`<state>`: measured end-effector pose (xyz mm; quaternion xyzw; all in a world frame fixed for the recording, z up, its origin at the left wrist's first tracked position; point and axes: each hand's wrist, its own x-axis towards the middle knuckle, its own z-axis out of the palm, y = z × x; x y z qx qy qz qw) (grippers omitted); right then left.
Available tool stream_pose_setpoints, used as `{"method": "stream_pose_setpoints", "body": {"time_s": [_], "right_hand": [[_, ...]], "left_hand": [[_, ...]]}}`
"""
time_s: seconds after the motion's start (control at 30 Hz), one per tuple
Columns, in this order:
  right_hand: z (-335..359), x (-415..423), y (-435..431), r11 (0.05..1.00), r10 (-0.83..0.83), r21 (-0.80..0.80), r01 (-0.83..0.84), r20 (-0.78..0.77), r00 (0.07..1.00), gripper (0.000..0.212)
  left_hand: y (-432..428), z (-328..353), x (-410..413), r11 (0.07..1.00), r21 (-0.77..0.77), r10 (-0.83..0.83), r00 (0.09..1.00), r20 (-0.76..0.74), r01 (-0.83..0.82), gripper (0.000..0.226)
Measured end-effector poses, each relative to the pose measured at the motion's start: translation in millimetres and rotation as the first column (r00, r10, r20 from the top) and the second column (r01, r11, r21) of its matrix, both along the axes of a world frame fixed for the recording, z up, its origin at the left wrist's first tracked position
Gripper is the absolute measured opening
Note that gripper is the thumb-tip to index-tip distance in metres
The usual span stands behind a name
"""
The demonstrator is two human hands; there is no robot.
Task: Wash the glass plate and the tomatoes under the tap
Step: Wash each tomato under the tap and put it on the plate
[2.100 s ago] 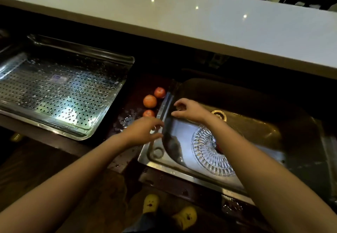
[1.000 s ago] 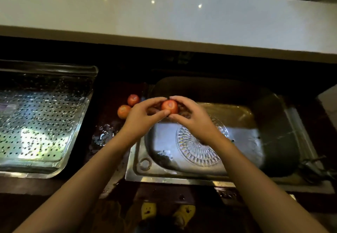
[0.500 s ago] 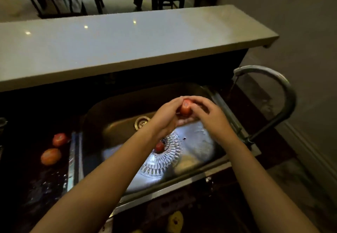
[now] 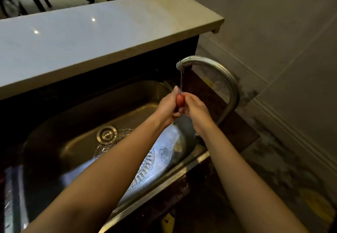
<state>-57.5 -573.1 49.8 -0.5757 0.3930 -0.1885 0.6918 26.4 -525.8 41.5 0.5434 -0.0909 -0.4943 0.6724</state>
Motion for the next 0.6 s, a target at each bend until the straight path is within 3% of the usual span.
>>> {"method": "stream_pose_setpoints", "body": {"time_s": [0.07, 0.2, 0.3, 0.37, 0.43, 0.53, 0.6], "right_hand": [[-2.3, 5.8, -1.1, 0.995, 0.03, -0.091, -0.033, -0.033, 0.999, 0.031], [4.4, 21.0, -8.8, 0.995, -0.04, -0.09, 0.031, -0.103, 0.994, 0.036], [6.2, 22.7, -5.8, 0.974, 0.088, -0.201, -0.103, -0.082, 0.993, 0.04], [2.0, 23.8, -2.5, 0.947, 0.16, -0.273, -0.17, -0.059, 0.985, 0.042], [1.5, 26.9, -2.5, 0.96, 0.081, -0.266, -0.086, -0.03, 0.996, 0.031], [7.4, 33.8, -10.8, 0.982, -0.121, -0.148, 0.114, -0.037, 0.992, 0.019], [7.4, 33.1, -10.7, 0.982, -0.047, -0.184, 0.035, -0.063, 0.997, 0.022]], "left_hand": [[-6.8, -0.3, 0.2, 1.0, -0.015, 0.016, 0.999, 0.043, -0.015, 0.03], [-11.2, -0.8, 3.3, 0.992, -0.112, 0.055, 0.998, -0.041, -0.059, 0.014], [-11.2, 3.8, 11.3, 0.995, -0.047, 0.092, 0.996, -0.017, -0.093, 0.024], [-13.8, 5.3, 16.4, 0.993, 0.043, 0.103, 0.991, 0.087, -0.107, 0.035], [-15.7, 4.1, 14.6, 0.997, 0.034, 0.065, 0.984, 0.164, -0.071, 0.032], [-16.6, 1.4, 2.1, 0.999, -0.033, -0.017, 0.993, 0.119, 0.021, 0.02], [-14.4, 3.1, 2.2, 0.998, -0.062, 0.021, 0.999, 0.047, -0.018, 0.027]]}}
